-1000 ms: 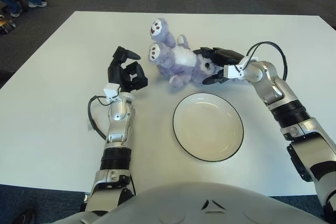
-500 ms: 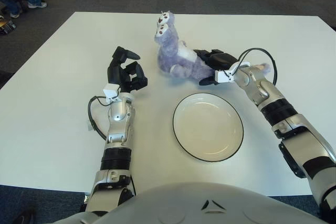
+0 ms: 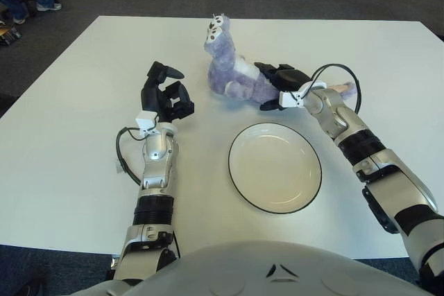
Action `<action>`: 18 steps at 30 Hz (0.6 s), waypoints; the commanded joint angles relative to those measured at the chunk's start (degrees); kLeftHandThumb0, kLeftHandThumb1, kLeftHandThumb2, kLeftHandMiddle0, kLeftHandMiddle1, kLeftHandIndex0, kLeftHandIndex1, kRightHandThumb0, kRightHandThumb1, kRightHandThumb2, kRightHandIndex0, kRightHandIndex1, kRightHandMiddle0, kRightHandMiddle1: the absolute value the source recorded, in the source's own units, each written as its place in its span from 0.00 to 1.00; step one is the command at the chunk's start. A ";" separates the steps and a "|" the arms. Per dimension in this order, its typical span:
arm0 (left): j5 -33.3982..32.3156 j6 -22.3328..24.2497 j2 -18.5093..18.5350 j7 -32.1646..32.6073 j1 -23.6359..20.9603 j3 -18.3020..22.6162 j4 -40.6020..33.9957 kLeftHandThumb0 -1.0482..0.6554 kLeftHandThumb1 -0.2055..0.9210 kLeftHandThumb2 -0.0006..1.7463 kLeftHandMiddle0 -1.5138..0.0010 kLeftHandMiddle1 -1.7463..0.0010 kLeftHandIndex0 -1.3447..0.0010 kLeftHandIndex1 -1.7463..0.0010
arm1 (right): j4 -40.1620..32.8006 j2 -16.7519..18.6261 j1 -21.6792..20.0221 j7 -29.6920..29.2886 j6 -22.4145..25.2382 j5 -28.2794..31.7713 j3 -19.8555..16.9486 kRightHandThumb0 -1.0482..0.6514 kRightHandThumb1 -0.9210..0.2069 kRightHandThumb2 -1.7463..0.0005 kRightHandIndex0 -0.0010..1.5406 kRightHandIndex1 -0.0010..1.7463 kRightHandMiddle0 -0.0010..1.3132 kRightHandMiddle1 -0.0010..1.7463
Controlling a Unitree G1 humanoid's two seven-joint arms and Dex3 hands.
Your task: Put the doll into the plate.
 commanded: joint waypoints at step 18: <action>-0.28 -0.72 -1.50 0.17 4.19 -0.29 2.82 0.35 0.53 0.70 0.14 0.00 0.59 0.00 | 9.58 2.71 -0.06 -4.75 0.96 -4.80 5.59 0.10 0.03 0.86 0.00 0.74 0.00 0.17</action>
